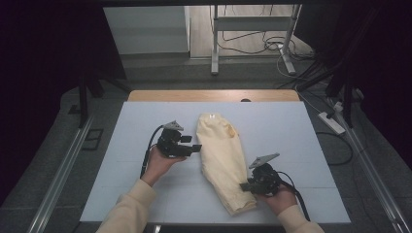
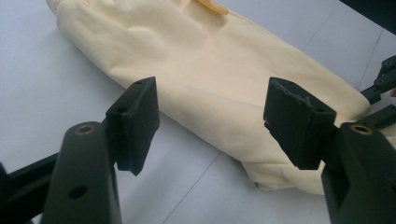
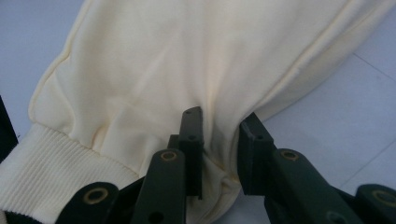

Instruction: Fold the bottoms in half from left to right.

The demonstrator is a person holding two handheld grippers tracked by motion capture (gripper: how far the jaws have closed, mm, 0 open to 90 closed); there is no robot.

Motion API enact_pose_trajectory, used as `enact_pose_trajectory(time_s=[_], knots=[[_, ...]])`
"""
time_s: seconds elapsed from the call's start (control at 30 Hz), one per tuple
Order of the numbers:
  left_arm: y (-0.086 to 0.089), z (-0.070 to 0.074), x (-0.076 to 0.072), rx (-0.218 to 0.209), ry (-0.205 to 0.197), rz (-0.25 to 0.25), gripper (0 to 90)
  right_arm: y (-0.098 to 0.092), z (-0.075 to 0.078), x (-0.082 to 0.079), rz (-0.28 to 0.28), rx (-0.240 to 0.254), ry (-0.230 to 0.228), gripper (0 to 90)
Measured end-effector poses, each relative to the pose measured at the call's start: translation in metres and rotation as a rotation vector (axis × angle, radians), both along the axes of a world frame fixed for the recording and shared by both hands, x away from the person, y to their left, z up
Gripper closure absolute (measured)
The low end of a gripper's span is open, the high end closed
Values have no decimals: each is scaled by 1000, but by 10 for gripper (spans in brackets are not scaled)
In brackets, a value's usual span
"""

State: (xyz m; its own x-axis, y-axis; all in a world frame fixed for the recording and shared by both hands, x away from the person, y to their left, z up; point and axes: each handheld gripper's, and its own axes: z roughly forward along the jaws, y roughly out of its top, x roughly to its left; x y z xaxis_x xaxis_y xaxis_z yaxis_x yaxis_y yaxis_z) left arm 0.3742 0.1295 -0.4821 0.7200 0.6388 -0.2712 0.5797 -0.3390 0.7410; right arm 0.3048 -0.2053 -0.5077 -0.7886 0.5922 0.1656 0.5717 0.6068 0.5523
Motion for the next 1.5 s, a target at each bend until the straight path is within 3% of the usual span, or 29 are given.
enact_pose_trajectory(time_s=[0.37,0.83,0.97,1.17,1.3,1.5], knots=[[0,0,0,-2,-1,0,353,11,-1,-5,32,14,-6,753],[0,1,0,1,-4,-2,354,39,-4,-16,77,51,-7,753],[-1,1,0,3,-8,-7,354,50,-3,-22,102,26,-40,753],[0,2,-1,-1,-7,-10,353,42,-6,-18,100,56,-9,752],[1,3,-2,-5,-9,-8,353,41,-6,-18,105,55,-15,743],[1,3,-2,-4,-10,-10,351,37,-3,-18,112,60,-37,640]])
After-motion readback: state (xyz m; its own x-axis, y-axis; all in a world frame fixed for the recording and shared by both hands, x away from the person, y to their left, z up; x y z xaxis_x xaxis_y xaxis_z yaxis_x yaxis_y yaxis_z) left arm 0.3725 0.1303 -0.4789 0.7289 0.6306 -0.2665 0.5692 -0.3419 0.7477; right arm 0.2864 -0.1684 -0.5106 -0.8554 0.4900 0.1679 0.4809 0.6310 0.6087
